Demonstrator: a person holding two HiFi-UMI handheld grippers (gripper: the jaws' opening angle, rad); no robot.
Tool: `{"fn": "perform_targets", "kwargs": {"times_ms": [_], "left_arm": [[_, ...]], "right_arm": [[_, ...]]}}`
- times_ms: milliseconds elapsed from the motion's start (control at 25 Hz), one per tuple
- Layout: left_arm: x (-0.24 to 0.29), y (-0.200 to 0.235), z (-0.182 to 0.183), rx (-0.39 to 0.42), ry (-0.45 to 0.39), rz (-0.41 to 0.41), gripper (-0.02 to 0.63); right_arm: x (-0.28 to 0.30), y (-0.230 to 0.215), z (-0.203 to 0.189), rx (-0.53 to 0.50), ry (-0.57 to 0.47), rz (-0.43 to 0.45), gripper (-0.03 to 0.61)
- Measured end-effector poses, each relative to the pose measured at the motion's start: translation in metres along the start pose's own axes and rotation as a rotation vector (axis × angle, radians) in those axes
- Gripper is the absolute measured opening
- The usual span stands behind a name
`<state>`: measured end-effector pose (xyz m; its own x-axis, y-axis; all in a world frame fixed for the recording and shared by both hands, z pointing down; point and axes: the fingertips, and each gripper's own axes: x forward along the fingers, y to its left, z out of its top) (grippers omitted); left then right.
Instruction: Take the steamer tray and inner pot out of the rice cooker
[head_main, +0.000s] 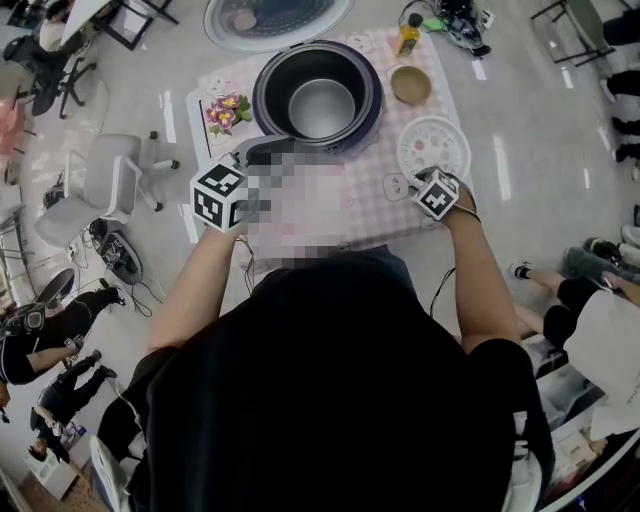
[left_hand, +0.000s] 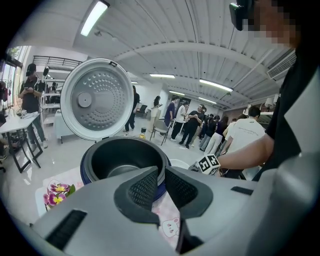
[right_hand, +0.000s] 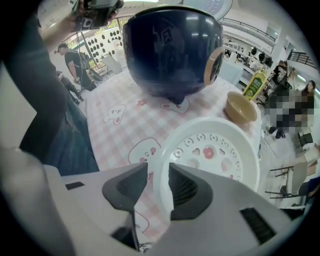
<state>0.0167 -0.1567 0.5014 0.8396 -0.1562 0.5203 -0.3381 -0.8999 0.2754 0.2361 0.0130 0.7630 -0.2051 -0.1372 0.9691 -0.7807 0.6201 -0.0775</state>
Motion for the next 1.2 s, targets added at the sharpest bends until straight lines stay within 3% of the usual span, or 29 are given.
{"fn": "perform_targets", "kwargs": {"times_ms": [360, 800, 1200], "left_arm": [[-0.017, 0.002, 0.007, -0.013, -0.051, 0.033, 0.064], [-0.044, 0.009, -0.005, -0.068, -0.103, 0.121, 0.064], [-0.06, 0.012, -0.02, -0.125, -0.126, 0.195, 0.064]], "right_arm": [[-0.064, -0.005, 0.073, -0.018, -0.184, -0.028, 0.144], [-0.157, -0.013, 0.171, -0.059, -0.513, -0.056, 0.146], [-0.214, -0.004, 0.214, 0.006, -0.791, -0.047, 0.143]]}}
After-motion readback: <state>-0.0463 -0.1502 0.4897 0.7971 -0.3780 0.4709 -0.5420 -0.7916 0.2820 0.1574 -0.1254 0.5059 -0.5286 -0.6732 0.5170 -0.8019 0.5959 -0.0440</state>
